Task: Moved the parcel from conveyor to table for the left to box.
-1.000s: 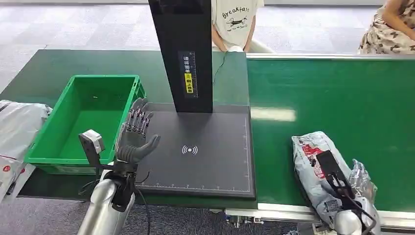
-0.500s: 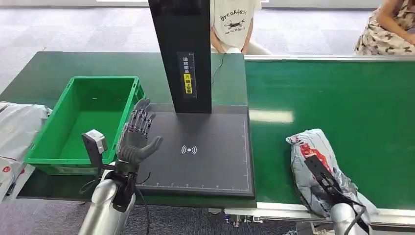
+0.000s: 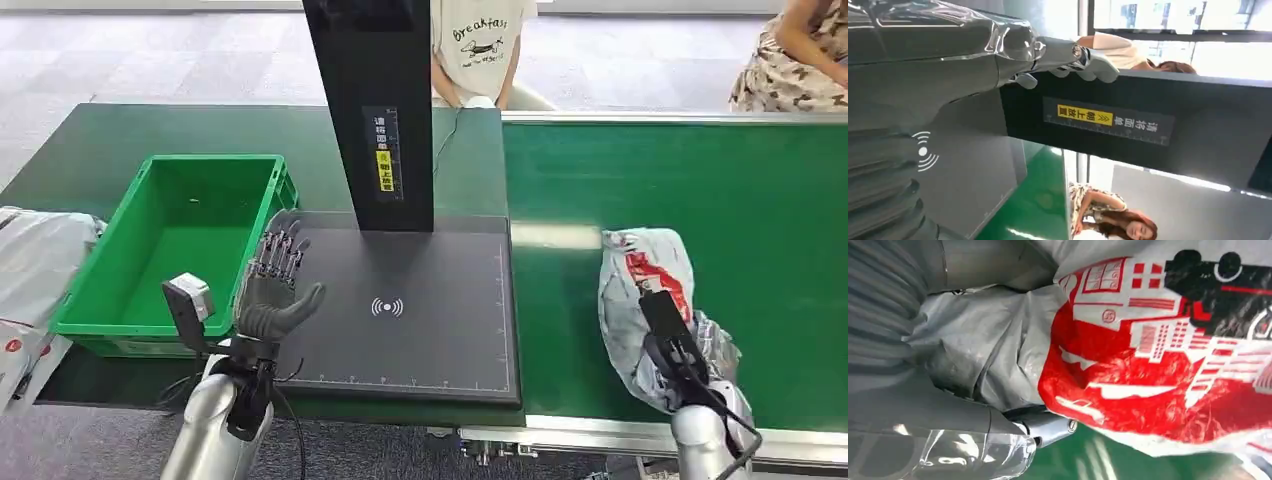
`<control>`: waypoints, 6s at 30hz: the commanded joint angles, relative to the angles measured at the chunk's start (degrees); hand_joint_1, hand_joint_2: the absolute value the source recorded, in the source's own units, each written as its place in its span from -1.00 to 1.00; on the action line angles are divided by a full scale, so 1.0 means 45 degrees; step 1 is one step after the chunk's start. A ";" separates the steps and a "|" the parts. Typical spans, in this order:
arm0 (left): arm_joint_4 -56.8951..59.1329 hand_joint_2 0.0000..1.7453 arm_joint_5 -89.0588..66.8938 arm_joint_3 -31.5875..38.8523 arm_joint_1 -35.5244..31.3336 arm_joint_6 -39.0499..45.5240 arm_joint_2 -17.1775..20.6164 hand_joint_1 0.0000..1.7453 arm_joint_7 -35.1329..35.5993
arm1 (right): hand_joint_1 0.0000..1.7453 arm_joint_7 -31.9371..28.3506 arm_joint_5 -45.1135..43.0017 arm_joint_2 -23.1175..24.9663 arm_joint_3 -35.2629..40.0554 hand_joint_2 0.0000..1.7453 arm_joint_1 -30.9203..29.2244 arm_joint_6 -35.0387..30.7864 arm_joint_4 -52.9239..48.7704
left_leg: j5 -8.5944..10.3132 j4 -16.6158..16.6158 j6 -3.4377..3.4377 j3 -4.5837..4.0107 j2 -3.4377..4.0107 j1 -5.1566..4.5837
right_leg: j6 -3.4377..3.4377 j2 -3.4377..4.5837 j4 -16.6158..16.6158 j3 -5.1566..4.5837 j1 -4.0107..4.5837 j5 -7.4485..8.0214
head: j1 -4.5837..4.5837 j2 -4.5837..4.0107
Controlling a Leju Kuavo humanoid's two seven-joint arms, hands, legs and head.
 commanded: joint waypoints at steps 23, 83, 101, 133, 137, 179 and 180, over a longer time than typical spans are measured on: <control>0.1296 1.00 -0.1103 -0.0701 -0.1658 0.3209 0.0384 -1.00 -0.2469 | 1.00 -0.5931 -0.0457 -0.1725 1.2965 1.00 -0.7033 0.5320 0.3797 | 0.0013 -0.0031 -0.0011 0.0031 0.0025 0.0002 | 0.0004 0.0031 -0.0024 0.0021 0.0004 0.0012 | -0.0005 0.0000; 0.5369 1.00 -0.9481 -0.6312 -0.4604 0.2181 0.2034 -1.00 0.0880 | -1.00 -0.9012 -0.8493 -0.0177 0.5857 1.00 -0.0170 -0.0876 -0.5188 | 0.0031 -0.0031 -0.0023 -0.0014 -0.0115 0.0003 | 0.0005 -0.0098 -0.0033 0.0008 0.0005 -0.0016 | -0.0010 0.0000; 0.8437 1.00 -1.3033 -0.6799 -0.5876 0.0772 0.1751 1.00 0.2785 | -1.00 -0.9012 -0.8068 0.0642 0.4981 1.00 0.0476 -0.0800 -0.5161 | 0.0029 -0.0035 -0.0029 0.0011 -0.0025 0.0002 | -0.0008 -0.0012 -0.0017 0.0002 0.0003 0.0012 | -0.0005 0.0000; 0.3239 1.00 -1.8692 0.3043 -0.3872 1.0428 0.3229 1.00 0.4194 | -1.00 -0.9012 -0.7170 0.1686 0.3496 1.00 0.0747 -0.0140 -0.5915 | 0.0018 -0.0037 -0.0056 0.0003 0.0025 0.0017 | -0.0030 0.0034 0.0009 -0.0030 0.0019 0.0004 | -0.0005 0.0000; 0.5392 1.00 -1.9410 0.3626 -0.4930 0.9814 0.4031 1.00 0.5334 | -1.00 -0.9012 -0.7110 0.1687 0.3496 1.00 0.0550 -0.0108 -0.5729 | 0.0031 -0.0058 -0.0070 0.0034 0.0019 0.0024 | -0.0035 0.0029 -0.0003 0.0000 0.0027 0.0006 | -0.0005 0.0000; -0.0175 1.00 -0.3703 -0.0952 -0.0354 0.4564 0.1248 -1.00 -0.2125 | -1.00 -0.5894 -0.7876 0.1150 0.4660 1.00 -0.0759 0.3672 -0.0758 | 0.0027 -0.0049 -0.0063 0.0014 -0.0022 0.0000 | -0.0008 -0.0006 -0.0033 0.0010 0.0001 -0.0004 | 0.0005 0.0000; -0.0113 1.00 -0.3070 -0.1023 -0.0264 0.3923 0.1148 -1.00 -0.2069 | -1.00 -0.5717 -0.7992 0.1129 0.4785 1.00 -0.0820 0.3820 -0.0572 | 0.0028 -0.0029 -0.0073 -0.0017 -0.0028 0.0002 | -0.0015 -0.0011 -0.0006 -0.0024 0.0000 -0.0005 | 0.0000 0.0000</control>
